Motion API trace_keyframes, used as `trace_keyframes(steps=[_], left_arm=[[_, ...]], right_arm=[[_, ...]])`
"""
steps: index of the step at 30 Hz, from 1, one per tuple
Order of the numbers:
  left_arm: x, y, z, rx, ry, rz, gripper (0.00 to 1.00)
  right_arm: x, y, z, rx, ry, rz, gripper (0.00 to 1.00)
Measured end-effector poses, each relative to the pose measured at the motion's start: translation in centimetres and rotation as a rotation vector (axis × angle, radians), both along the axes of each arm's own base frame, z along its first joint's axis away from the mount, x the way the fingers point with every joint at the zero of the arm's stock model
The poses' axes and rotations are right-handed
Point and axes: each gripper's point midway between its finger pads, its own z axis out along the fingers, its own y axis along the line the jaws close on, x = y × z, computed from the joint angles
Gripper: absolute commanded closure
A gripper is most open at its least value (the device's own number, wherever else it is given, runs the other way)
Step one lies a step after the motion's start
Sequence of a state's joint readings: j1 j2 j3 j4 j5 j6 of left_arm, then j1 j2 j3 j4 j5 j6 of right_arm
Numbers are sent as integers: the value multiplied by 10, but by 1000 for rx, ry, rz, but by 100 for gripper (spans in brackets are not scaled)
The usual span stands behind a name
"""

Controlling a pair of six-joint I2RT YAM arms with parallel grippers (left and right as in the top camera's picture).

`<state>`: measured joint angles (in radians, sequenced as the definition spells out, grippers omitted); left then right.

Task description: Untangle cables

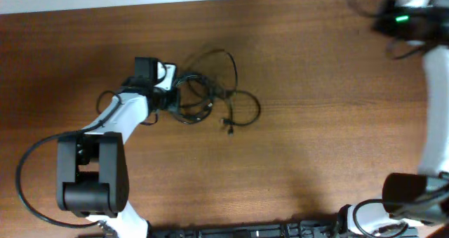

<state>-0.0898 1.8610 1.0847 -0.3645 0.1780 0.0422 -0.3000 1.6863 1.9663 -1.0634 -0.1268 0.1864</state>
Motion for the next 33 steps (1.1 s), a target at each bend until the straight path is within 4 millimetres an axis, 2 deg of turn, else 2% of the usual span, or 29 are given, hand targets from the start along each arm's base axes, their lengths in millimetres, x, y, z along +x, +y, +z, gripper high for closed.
trace_keyframes(steps=[1, 2, 3, 4, 5, 7, 8, 9, 11, 13, 15, 17, 18, 20, 21, 22, 25, 26, 27, 30, 33], left_arm=[[-3, 8, -2, 2, 20, 20, 47], [-6, 14, -4, 2, 37, 40, 47], [-7, 12, -3, -15, 41, 36, 51], [-7, 5, -2, -51, 42, 21, 54], [-8, -3, 1, -95, 42, 4, 53], [-8, -19, 9, -192, 36, -32, 52], [-9, -26, 16, -232, 29, -50, 51], [-9, -32, 28, -266, 9, -66, 46], [-7, -38, 61, -307, -57, -83, 1], [-7, -42, 113, -333, -182, -109, 1], [-11, -42, 152, -340, -279, -125, 1], [-13, -36, 175, -319, -340, -87, 1], [-11, -26, 178, -290, -344, -14, 1], [-8, -4, 169, -239, -307, 152, 1], [-9, 6, 165, -225, -288, 227, 1], [-8, 20, 162, -215, -275, 329, 1], [-8, 49, 157, -216, -253, 511, 1], [-8, 56, 157, -213, -252, 544, 1], [-9, 59, 156, -213, -248, 567, 1], [-11, 60, 154, -175, -246, 532, 1], [-12, 61, 153, -118, -261, 456, 1]], right_arm=[[-10, -28, 30, -38, -59, -67, 96], [-21, -42, 48, -54, -88, -93, 85], [-26, -41, 54, -53, -98, -77, 67], [-29, -27, 53, -22, -89, -18, 48], [-28, -11, 49, 13, -74, 35, 37], [-21, 35, 33, 81, -28, 171, 28], [-15, 64, 21, 106, 1, 250, 27], [-11, 92, 7, 127, 39, 322, 26], [-10, 146, -25, 163, 129, 451, 25], [-16, 197, -53, 203, 200, 571, 26], [-18, 244, -76, 262, 221, 681, 28], [-21, 288, -105, 323, 228, 785, 28], [-28, 316, -128, 364, 243, 855, 29], [-37, 360, -154, 381, 199, 976, 34], [-40, 375, -160, 375, 164, 1022, 40], [-51, 401, -169, 367, 128, 1099, 48], [-62, 456, -182, 367, 36, 1205, 48], [-57, 468, -188, 405, 23, 1185, 48], [-49, 479, -202, 466, 41, 1132, 49], [-28, 491, -243, 614, 95, 980, 48], [-17, 497, -256, 730, 126, 860, 50]])
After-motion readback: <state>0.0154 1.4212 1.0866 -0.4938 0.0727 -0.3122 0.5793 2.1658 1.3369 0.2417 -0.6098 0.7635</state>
